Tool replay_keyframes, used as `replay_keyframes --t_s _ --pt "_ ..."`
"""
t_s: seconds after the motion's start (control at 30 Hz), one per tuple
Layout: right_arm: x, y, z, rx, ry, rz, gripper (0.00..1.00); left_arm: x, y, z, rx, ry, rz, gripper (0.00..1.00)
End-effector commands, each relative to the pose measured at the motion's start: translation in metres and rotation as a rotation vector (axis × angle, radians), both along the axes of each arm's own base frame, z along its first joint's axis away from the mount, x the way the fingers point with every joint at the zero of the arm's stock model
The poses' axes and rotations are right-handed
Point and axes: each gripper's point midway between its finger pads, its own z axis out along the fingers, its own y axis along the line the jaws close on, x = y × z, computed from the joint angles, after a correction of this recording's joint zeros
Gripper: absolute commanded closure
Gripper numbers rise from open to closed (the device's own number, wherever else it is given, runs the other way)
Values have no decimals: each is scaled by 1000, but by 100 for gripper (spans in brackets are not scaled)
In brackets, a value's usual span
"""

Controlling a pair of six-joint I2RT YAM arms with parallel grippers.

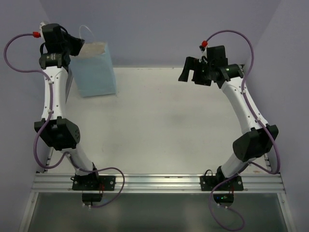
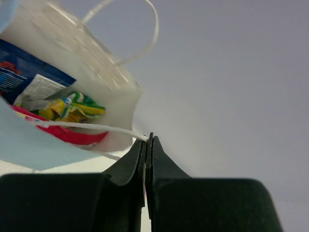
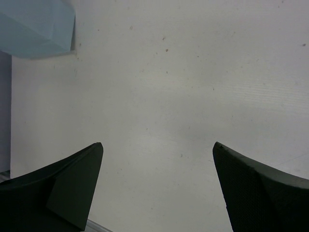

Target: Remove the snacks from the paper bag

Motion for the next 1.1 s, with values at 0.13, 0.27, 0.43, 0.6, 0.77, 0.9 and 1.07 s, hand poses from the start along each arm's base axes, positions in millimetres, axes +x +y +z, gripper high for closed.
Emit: replay_keyframes --t_s 0.13,0.27,0.43,0.6,0.77,0.9,1.07 --pt "14 5 47 29 -102 2 1 -2 -90 75 -81 -186 -367 100" --pt "18 4 58 27 -128 -2 1 -6 -139 69 -121 -172 -537 100" --pt "16 6 65 27 -137 19 1 -32 -200 68 -145 -162 -749 100" --pt "9 20 70 63 -124 78 4 -77 -226 55 -120 -93 -874 100" --pt "-7 50 80 9 -136 148 6 -139 -214 38 -64 -54 -872 100" --pt "-17 57 81 1 -117 129 6 -176 -208 2 -49 31 -874 100" --pt "-26 67 87 32 -108 169 6 -221 -195 -4 32 87 -876 100"
